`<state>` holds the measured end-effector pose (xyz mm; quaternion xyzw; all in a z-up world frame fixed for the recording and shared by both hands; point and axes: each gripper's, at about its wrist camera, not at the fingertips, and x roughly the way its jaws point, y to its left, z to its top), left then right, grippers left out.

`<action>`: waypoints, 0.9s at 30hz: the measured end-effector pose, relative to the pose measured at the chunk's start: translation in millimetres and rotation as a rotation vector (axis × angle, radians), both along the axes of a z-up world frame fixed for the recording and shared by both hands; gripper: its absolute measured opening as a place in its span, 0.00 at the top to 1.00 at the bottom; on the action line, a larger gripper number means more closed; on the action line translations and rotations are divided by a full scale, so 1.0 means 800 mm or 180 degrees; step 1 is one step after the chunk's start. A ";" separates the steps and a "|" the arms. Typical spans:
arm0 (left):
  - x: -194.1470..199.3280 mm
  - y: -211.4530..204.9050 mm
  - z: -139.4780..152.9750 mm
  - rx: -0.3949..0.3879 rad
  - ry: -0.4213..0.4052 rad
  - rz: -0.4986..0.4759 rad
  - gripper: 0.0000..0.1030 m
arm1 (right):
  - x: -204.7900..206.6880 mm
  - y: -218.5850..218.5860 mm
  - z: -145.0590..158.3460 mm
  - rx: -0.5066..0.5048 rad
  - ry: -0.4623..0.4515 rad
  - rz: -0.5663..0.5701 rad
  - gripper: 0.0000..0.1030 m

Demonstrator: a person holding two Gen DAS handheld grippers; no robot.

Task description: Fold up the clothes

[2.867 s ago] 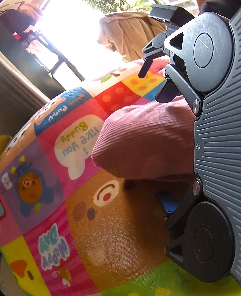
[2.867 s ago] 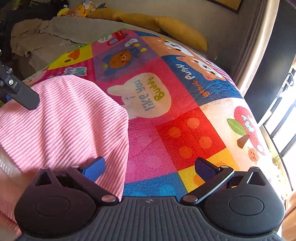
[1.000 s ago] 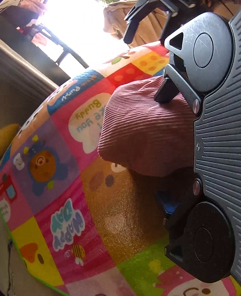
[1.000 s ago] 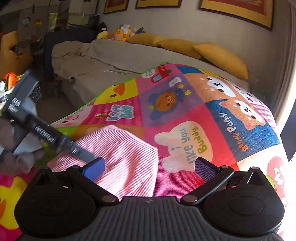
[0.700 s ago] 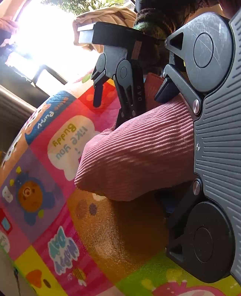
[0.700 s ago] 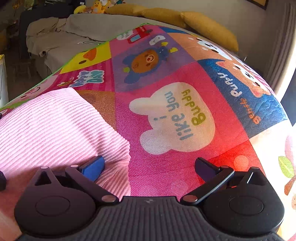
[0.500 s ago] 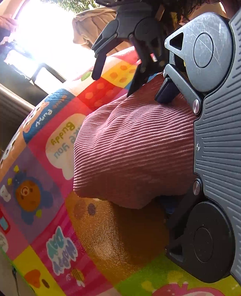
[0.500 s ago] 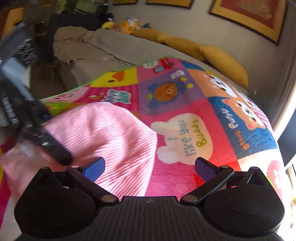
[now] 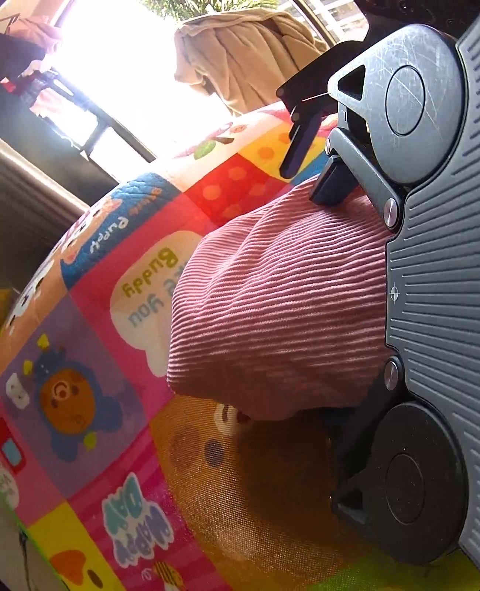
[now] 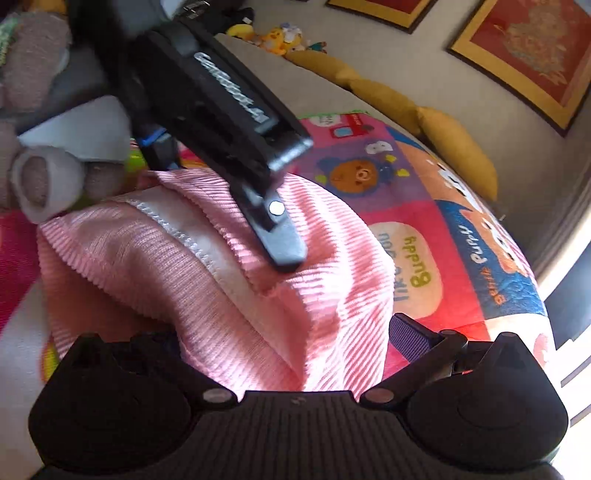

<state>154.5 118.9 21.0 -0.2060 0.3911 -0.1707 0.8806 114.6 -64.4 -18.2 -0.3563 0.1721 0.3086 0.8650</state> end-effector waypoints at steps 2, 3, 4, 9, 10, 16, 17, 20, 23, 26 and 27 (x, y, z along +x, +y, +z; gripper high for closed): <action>-0.009 0.000 0.005 0.0106 -0.0076 -0.0015 0.00 | 0.008 -0.005 -0.002 -0.0005 -0.0064 -0.0145 0.00; -0.014 0.001 0.008 0.0195 -0.0119 0.0002 0.00 | 0.008 -0.011 0.000 0.0045 0.0020 -0.0110 0.00; -0.019 0.003 0.009 0.0273 -0.0149 0.0023 0.00 | 0.005 -0.020 0.004 0.0124 0.0153 -0.0024 0.00; -0.046 0.006 0.004 0.0653 -0.0187 -0.0004 0.00 | -0.008 -0.062 0.044 0.0574 0.0450 0.0278 0.00; -0.052 0.001 0.004 0.0726 -0.0223 -0.0063 0.00 | -0.005 -0.069 0.054 0.0687 0.0449 0.0238 0.00; -0.076 -0.044 0.009 0.1250 -0.0540 -0.0451 0.00 | 0.061 -0.078 0.064 0.1005 0.0144 -0.0607 0.00; -0.075 -0.048 0.007 0.1346 -0.0549 -0.0450 0.00 | 0.076 -0.076 0.056 0.0989 0.0187 -0.0706 0.00; -0.067 -0.046 -0.005 0.1614 -0.0478 -0.0311 0.00 | 0.097 -0.062 0.013 0.0587 0.0505 -0.0845 0.00; -0.064 -0.027 -0.013 0.1814 -0.0413 -0.0126 0.00 | 0.088 -0.063 -0.003 0.0357 0.0475 -0.0846 0.00; -0.062 -0.008 -0.014 0.1834 -0.0351 0.0010 0.00 | 0.071 -0.071 -0.008 0.0214 0.0314 -0.0791 0.00; -0.062 -0.005 -0.012 0.1815 -0.0356 0.0010 0.00 | 0.066 -0.074 -0.010 0.0166 0.0261 -0.0772 0.00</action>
